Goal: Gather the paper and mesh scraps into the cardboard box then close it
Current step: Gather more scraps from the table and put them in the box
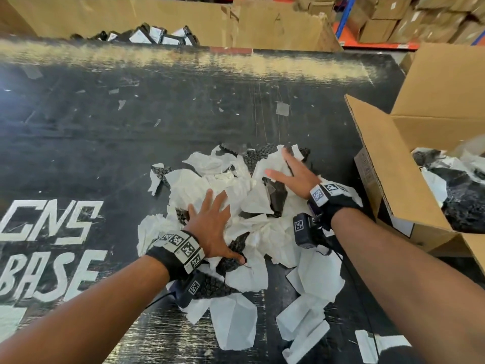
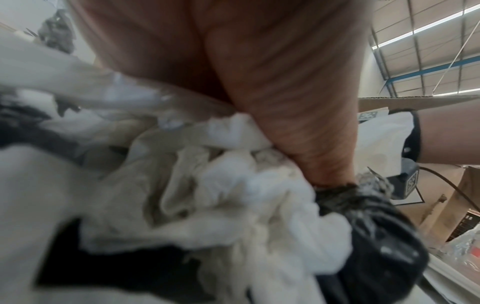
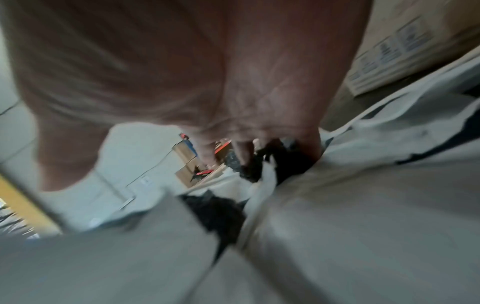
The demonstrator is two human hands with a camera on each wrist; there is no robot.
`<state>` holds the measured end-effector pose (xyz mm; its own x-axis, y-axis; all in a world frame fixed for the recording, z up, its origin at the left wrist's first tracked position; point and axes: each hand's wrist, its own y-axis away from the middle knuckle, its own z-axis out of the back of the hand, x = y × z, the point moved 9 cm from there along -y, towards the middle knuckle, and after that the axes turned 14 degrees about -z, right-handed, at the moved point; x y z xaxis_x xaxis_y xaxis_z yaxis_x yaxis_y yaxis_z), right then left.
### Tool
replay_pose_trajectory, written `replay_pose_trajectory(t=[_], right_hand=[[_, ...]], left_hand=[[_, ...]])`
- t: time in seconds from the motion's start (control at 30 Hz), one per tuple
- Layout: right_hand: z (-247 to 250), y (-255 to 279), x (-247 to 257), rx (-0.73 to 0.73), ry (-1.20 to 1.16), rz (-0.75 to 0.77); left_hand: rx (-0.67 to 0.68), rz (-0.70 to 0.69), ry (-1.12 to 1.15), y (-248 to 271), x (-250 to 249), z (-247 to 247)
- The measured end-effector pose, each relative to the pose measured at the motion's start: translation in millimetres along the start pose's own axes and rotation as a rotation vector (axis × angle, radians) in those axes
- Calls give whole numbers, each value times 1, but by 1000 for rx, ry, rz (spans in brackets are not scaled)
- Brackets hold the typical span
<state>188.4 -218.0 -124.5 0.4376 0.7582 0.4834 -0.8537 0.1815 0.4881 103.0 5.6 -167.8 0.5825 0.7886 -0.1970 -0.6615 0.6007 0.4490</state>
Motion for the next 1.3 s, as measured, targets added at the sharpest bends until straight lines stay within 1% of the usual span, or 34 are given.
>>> replay_pose_trajectory(t=[0.07,0.1,0.17,0.27,0.33,0.43,0.53,0.6,0.63,0.7,0.8,0.93,0.97,1.0,1.07,1.13,1.17,1.2,1.23,1.27,1.3], right_hand=[[-19,12,27,169,40,142],[-27,21,39,229,94,204],[-41,39,54,297,212,286],[-60,60,57,356,422,310],[-70,71,53,338,563,323],[-74,69,44,247,588,355],[-75,61,32,145,567,376],[-79,62,27,99,583,391],[-82,61,25,87,594,384],[-84,60,24,69,601,369],[-83,59,26,65,557,363],[-69,68,24,140,278,354],[-61,71,24,136,229,361],[-52,76,24,107,219,381],[-30,84,24,-14,259,417],[-6,88,15,-144,275,373],[4,85,5,-198,269,303],[12,79,-9,-227,257,198],[15,71,-27,-221,235,71],[13,62,-46,-184,206,-48],[8,54,-59,-136,174,-126]], left_hand=[[9,0,3,-1,0,0],[12,0,-1,-1,1,-1],[9,-9,-6,-1,-1,2],[-9,-26,8,-2,-1,5],[-23,-29,13,-2,1,3],[-80,-15,80,-1,4,1],[-253,4,296,5,8,7],[-352,-19,399,10,8,12],[-376,-43,435,13,5,15],[-346,-86,409,13,-1,19],[-257,-135,215,10,-8,20],[-189,-166,123,5,-6,11],[-185,-164,116,5,-5,10],[-184,-162,116,5,-4,9],[-191,-160,118,6,-4,9],[-191,-162,118,6,-4,9],[-191,-163,118,6,-5,9],[-195,-163,118,6,-5,10],[-197,-163,118,6,-5,10],[-197,-161,119,6,-4,9],[-197,-160,120,6,-4,9]])
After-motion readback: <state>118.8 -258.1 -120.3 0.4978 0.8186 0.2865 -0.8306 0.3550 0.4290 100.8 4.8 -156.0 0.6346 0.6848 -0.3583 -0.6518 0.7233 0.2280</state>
